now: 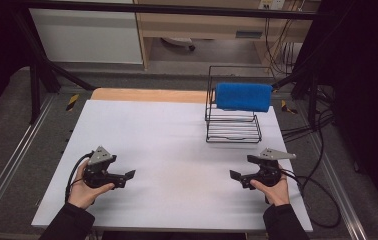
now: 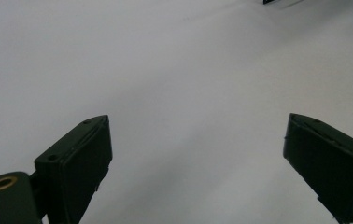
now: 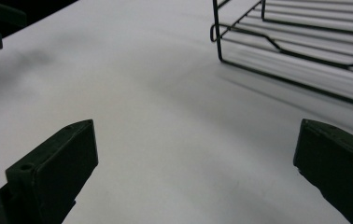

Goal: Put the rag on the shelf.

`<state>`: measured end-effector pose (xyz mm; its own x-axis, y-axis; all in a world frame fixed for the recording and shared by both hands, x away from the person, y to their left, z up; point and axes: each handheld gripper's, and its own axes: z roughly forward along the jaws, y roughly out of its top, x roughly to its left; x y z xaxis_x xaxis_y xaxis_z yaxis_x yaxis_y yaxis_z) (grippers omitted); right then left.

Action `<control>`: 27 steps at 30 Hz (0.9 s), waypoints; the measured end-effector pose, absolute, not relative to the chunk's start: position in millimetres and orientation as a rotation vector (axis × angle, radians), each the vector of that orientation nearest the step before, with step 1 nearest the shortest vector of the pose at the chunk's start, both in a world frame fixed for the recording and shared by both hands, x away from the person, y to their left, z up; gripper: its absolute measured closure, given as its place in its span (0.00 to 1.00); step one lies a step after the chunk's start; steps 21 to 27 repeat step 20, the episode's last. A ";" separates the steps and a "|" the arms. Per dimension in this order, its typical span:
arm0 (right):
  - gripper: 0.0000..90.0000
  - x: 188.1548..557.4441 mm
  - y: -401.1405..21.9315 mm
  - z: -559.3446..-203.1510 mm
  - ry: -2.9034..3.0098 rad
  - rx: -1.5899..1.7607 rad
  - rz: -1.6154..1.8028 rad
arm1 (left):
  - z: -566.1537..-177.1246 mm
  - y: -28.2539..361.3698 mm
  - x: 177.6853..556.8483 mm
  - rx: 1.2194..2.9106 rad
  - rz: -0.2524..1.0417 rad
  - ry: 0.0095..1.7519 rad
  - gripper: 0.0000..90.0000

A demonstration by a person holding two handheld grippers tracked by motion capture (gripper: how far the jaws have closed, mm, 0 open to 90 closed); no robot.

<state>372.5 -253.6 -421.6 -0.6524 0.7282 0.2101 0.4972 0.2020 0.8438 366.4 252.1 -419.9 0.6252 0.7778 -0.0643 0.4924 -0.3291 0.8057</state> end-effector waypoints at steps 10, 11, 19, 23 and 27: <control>0.01 359.5 -270.3 -443.6 2.276 1.217 1.366 | -435.2 263.2 361.3 2.004 0.399 1.003 0.09; 0.01 359.3 -271.1 -443.7 2.274 1.222 1.372 | -436.0 264.4 360.6 1.999 0.398 1.002 0.09; 0.01 360.3 -270.2 -445.0 2.284 1.210 1.368 | -439.0 264.2 358.8 2.004 0.397 0.997 0.09; 0.01 360.4 -270.3 -444.9 2.287 1.211 1.368 | -439.1 263.6 358.6 2.001 0.397 0.997 0.09; 0.01 360.4 -270.3 -444.9 2.287 1.211 1.368 | -439.1 263.6 358.6 2.001 0.397 0.997 0.09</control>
